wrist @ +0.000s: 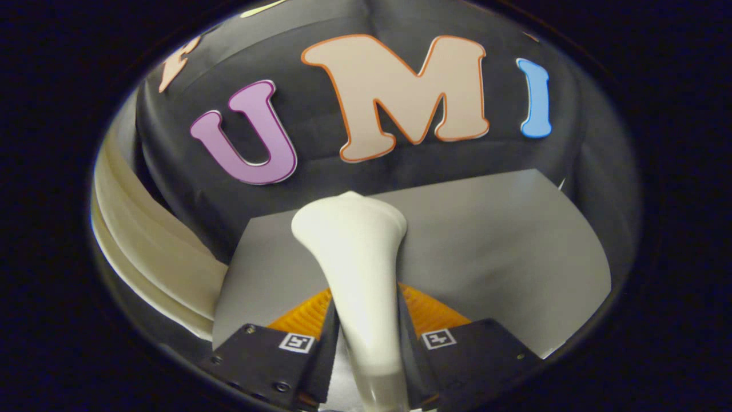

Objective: Iron the clothes twice with a garment steamer, once on the left side and once on the right side.

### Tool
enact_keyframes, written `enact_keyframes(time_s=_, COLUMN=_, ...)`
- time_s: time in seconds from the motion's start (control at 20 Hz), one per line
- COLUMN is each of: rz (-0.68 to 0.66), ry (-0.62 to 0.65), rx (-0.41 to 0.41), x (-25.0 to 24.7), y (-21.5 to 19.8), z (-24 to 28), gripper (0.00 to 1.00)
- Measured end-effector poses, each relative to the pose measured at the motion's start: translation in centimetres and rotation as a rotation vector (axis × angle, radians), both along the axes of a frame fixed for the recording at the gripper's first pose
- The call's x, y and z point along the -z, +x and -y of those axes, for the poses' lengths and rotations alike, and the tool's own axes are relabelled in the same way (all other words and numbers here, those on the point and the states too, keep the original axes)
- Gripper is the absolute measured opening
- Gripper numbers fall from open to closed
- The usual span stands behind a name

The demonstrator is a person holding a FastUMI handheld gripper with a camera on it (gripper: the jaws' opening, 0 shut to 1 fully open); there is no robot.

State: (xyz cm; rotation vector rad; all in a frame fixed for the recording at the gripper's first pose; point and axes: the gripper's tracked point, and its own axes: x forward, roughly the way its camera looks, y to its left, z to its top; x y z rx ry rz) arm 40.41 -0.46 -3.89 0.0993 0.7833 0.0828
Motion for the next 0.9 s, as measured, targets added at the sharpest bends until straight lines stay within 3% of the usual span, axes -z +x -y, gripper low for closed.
enact_keyframes(time_s=0.25, rz=0.023, ry=-0.008, rx=-0.029, x=-0.1, y=0.1, z=0.2, gripper=0.52)
enact_keyframes(time_s=0.45, rz=0.011, ry=0.076, rx=-0.030, x=0.1, y=-0.2, z=0.5, gripper=0.49)
enact_keyframes(time_s=0.55, rz=0.070, ry=0.097, rx=0.035, x=-0.8, y=0.1, z=2.0, gripper=0.46)
enact_keyframes(time_s=0.7, rz=0.164, ry=0.182, rx=0.072, x=-2.5, y=-0.1, z=2.2, gripper=0.41)
enact_keyframes(time_s=0.9, rz=0.294, ry=0.185, rx=0.131, x=-4.5, y=-1.3, z=3.0, gripper=0.40)
